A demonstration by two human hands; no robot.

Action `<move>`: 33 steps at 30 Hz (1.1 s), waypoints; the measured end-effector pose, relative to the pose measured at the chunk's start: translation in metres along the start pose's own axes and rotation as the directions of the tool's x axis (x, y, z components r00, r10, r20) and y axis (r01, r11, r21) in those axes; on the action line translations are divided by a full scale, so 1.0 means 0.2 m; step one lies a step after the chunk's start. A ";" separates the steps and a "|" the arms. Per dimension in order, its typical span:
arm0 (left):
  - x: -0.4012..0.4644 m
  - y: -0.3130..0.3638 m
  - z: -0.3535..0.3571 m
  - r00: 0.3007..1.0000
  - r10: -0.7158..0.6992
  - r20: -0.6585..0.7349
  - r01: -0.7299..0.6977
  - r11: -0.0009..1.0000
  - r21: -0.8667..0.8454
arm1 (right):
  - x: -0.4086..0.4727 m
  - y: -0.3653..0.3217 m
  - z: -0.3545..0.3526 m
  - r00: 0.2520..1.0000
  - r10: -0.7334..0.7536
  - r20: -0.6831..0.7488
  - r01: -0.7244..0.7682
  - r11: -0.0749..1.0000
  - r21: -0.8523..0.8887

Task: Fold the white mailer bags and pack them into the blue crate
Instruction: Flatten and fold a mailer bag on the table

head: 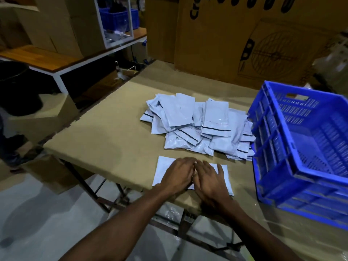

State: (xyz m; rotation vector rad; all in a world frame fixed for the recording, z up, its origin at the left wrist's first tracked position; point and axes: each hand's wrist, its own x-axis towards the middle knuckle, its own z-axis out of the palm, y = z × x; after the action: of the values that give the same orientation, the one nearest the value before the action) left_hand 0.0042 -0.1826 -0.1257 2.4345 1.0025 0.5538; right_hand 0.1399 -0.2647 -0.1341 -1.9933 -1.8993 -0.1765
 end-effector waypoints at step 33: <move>-0.15 -0.26 -0.07 0.947 -0.272 0.174 0.151 0.850 0.505 | -0.01 0.17 -0.08 0.893 0.118 0.434 -0.070 0.990 -0.125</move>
State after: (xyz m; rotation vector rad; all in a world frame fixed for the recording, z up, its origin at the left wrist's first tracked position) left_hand -0.0522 -0.1683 -0.1476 2.6711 1.4169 -0.0918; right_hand 0.1765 -0.2725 -0.1257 -2.3479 -2.0832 0.2279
